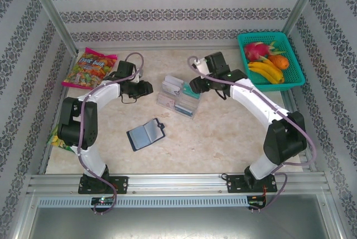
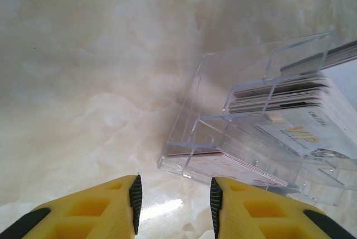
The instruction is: Put the credit cards into the card holder
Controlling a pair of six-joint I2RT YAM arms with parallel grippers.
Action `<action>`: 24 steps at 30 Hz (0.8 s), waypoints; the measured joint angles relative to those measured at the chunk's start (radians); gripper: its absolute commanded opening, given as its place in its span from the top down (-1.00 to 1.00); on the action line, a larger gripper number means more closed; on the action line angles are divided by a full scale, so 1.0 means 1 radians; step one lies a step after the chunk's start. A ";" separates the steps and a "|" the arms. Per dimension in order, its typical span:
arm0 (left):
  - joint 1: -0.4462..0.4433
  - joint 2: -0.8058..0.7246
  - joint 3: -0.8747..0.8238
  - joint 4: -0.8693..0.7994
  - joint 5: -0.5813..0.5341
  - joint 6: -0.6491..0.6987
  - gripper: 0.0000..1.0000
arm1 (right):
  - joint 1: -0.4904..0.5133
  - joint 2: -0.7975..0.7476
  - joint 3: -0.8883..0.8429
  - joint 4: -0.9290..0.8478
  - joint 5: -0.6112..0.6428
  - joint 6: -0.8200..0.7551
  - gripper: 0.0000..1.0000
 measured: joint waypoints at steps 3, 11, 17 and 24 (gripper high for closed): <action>0.000 0.016 0.001 -0.007 0.001 0.004 0.19 | 0.035 0.002 0.000 -0.023 0.080 -0.062 -0.17; -0.003 0.056 0.014 -0.027 0.005 0.016 0.19 | 0.092 0.073 0.010 -0.074 0.187 -0.154 -0.16; -0.020 0.086 0.029 -0.039 0.005 0.023 0.19 | 0.105 0.153 0.055 -0.091 0.260 -0.185 -0.16; -0.033 0.087 0.063 -0.042 0.007 0.023 0.18 | 0.105 0.177 0.082 -0.092 0.288 -0.197 -0.16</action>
